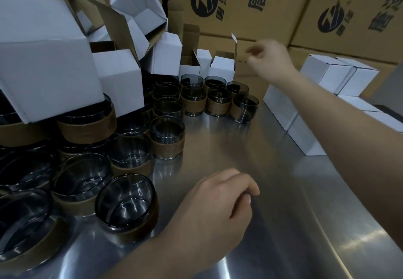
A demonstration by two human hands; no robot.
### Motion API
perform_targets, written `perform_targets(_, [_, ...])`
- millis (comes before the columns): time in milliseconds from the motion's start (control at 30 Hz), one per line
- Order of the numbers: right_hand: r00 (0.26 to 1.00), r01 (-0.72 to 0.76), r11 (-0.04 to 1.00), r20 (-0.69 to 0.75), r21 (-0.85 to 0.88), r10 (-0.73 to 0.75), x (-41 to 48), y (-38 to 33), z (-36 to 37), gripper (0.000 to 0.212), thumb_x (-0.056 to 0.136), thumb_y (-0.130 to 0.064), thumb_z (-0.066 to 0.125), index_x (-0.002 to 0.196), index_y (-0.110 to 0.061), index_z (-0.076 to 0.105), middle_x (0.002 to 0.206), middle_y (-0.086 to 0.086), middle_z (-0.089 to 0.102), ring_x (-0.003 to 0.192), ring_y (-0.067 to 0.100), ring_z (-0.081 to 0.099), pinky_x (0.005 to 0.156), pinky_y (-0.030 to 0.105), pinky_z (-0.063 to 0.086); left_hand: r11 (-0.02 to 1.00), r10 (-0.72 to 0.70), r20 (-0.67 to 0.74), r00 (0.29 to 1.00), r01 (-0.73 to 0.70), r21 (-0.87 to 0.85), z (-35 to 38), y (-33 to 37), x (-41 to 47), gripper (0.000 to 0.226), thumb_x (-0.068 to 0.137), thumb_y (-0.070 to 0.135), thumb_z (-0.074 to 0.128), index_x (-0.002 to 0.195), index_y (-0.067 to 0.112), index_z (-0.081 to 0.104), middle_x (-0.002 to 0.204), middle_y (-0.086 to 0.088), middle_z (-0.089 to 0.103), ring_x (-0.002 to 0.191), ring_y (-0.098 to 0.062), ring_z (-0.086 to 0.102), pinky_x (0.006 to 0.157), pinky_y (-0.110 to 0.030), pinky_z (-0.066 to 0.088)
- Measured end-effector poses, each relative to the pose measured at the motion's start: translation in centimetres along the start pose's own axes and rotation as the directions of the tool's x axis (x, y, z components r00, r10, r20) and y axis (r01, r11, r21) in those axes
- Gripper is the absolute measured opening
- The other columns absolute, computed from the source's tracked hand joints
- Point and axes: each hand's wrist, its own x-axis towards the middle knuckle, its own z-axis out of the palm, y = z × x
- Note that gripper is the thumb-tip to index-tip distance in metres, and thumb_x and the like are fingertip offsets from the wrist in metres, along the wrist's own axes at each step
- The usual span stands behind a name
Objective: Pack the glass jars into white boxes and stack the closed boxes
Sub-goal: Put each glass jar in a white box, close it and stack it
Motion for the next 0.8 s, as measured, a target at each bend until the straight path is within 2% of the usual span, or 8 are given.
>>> perform_targets(100, [0.973, 0.025, 0.997, 0.227, 0.068, -0.039, 0.7, -2.1, 2.5, 0.051, 0.091, -0.017, 0.056, 0.142, -0.017, 0.049, 0.144, 0.002, 0.051, 0.131, 0.021, 0.047, 0.093, 0.022, 0.034, 1.000, -0.022, -0.012, 1.000, 0.022, -0.022, 0.0, -0.2, 0.0, 0.017, 0.088, 0.019, 0.049, 0.095, 0.024, 0.064, 0.088, 0.013, 0.056, 0.078, 0.002, 0.049, 0.069, -0.011, 0.036])
perform_targets(167, [0.956, 0.005, 0.996, 0.291, 0.094, -0.033, 1.4, -2.9, 3.8, 0.059, 0.091, -0.016, 0.057, 0.148, -0.017, 0.039, 0.152, 0.005, 0.041, 0.139, 0.024, 0.039, 0.098, 0.025, 0.032, 0.999, -0.033, -0.020, 0.999, 0.032, -0.042, 0.0, -0.3, 0.1, 0.019, 0.088, 0.020, 0.048, 0.095, 0.025, 0.064, 0.088, 0.013, 0.056, 0.081, -0.002, 0.053, 0.072, -0.019, 0.043])
perform_targets(233, [0.945, -0.028, 0.995, 0.327, 0.101, -0.006, 2.0, -3.1, 4.9, 0.059, 0.092, -0.014, 0.056, 0.148, -0.013, 0.036, 0.149, 0.010, 0.042, 0.136, 0.029, 0.042, 0.099, 0.031, 0.038, 0.998, -0.039, -0.029, 0.999, 0.037, -0.056, 0.0, -0.4, 0.1, 0.019, 0.088, 0.020, 0.048, 0.095, 0.024, 0.065, 0.088, 0.012, 0.057, 0.081, -0.003, 0.053, 0.073, -0.023, 0.045])
perform_targets(333, [0.926, -0.056, 0.996, 0.376, 0.064, 0.028, 2.9, -2.9, 6.1, 0.059, 0.093, -0.012, 0.058, 0.146, -0.005, 0.033, 0.146, 0.015, 0.040, 0.130, 0.032, 0.044, 0.094, 0.033, 0.039, 0.998, -0.021, -0.043, 0.999, 0.019, -0.060, 0.0, -0.4, 0.1, 0.017, 0.088, 0.017, 0.051, 0.094, 0.021, 0.066, 0.086, 0.013, 0.056, 0.076, 0.003, 0.048, 0.070, -0.014, 0.039])
perform_targets(400, [0.938, -0.057, 0.998, 0.343, -0.011, 0.058, 3.4, -2.8, 6.5, 0.055, 0.094, -0.012, 0.055, 0.144, -0.005, 0.035, 0.147, 0.016, 0.034, 0.126, 0.033, 0.045, 0.089, 0.031, 0.038, 0.999, -0.011, -0.046, 0.999, 0.008, -0.052, -0.1, -0.4, 0.2, 0.017, 0.088, 0.016, 0.051, 0.094, 0.021, 0.066, 0.085, 0.012, 0.055, 0.074, 0.006, 0.044, 0.069, -0.010, 0.034])
perform_targets(533, [0.972, -0.107, 0.985, 0.194, -0.136, 0.133, 3.7, -2.6, 6.6, 0.042, 0.093, -0.002, 0.046, 0.135, -0.003, 0.048, 0.151, 0.020, 0.022, 0.113, 0.039, 0.052, 0.088, 0.035, 0.044, 0.998, -0.011, -0.044, 0.999, 0.008, -0.066, -0.1, -0.4, 0.1, 0.017, 0.089, 0.014, 0.051, 0.095, 0.018, 0.066, 0.087, 0.009, 0.057, 0.077, 0.001, 0.047, 0.071, -0.016, 0.039])
perform_targets(700, [0.995, -0.102, 0.981, -0.001, -0.163, 0.103, 2.8, -1.5, 5.9, 0.030, 0.095, 0.004, 0.046, 0.119, 0.001, 0.062, 0.139, 0.021, 0.041, 0.116, 0.035, 0.051, 0.092, 0.031, 0.040, 0.997, -0.029, -0.042, 0.999, 0.025, -0.077, -0.1, -0.3, 0.2, 0.018, 0.089, 0.014, 0.050, 0.096, 0.018, 0.066, 0.087, 0.007, 0.058, 0.080, -0.005, 0.052, 0.074, -0.026, 0.045])
perform_targets(800, [0.986, -0.102, 0.993, -0.139, -0.053, 0.093, 1.8, -1.1, 5.2, 0.025, 0.098, -0.003, 0.047, 0.115, -0.002, 0.066, 0.131, 0.018, 0.047, 0.113, 0.031, 0.053, 0.088, 0.025, 0.037, 0.996, -0.036, -0.045, 0.998, 0.032, -0.080, -0.2, -0.4, 0.2, 0.018, 0.090, 0.013, 0.051, 0.095, 0.019, 0.066, 0.085, 0.011, 0.056, 0.073, 0.001, 0.045, 0.069, -0.018, 0.040])
